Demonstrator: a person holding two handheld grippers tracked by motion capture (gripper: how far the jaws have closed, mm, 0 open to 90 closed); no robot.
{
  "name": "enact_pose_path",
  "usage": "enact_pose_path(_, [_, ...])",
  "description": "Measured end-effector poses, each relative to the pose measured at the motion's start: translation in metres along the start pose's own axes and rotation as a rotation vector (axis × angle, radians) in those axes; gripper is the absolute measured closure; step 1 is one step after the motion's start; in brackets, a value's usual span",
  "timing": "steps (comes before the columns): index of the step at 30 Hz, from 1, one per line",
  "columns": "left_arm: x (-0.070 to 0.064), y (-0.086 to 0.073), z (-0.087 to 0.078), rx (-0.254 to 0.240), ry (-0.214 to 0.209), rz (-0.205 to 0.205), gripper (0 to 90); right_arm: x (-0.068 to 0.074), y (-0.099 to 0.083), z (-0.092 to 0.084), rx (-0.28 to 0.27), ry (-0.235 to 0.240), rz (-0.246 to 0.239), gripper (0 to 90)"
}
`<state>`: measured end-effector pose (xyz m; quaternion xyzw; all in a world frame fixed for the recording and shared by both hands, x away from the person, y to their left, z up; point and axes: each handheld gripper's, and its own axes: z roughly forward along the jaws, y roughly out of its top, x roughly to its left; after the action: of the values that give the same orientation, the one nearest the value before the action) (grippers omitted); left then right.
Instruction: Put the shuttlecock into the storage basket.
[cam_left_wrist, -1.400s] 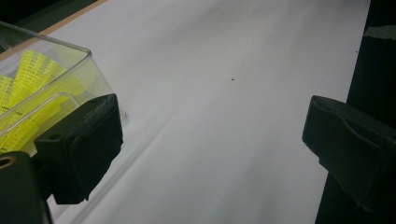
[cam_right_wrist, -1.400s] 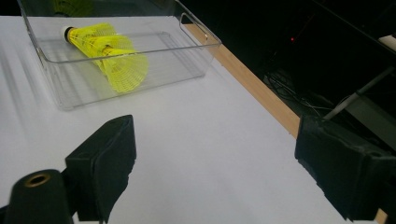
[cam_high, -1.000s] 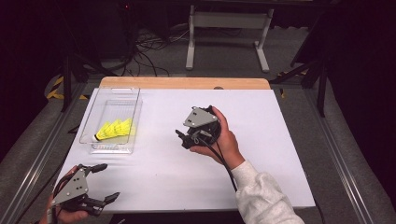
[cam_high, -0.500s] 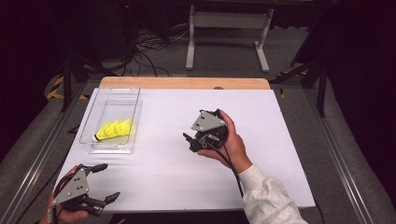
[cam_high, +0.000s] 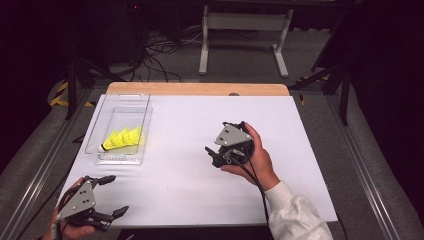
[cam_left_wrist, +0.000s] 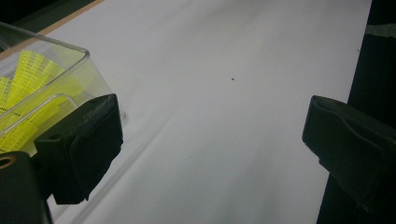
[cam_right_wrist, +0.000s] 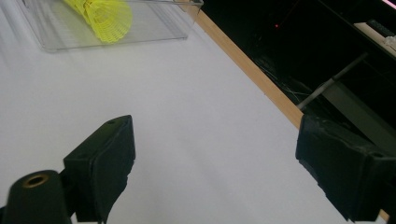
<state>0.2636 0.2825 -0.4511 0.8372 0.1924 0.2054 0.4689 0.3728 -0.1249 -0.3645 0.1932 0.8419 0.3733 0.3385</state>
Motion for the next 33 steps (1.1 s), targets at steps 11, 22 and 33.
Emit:
enact_pose_path(11, [0.0, 0.0, 0.001, 0.004, 0.0, 0.002, 6.0, 0.002, -0.016, -0.011, 0.008, -0.014, 0.002, 13.1])
enact_pose_path(22, [-0.001, 0.001, 0.001, 0.005, 0.004, 0.004, 6.0, 0.007, -0.033, -0.02, 0.029, -0.022, -0.02, 13.0])
enact_pose_path(33, [0.0, 0.002, 0.002, 0.0, 0.008, 0.008, 6.0, 0.013, -0.049, -0.028, 0.028, -0.015, -0.036, 12.8])
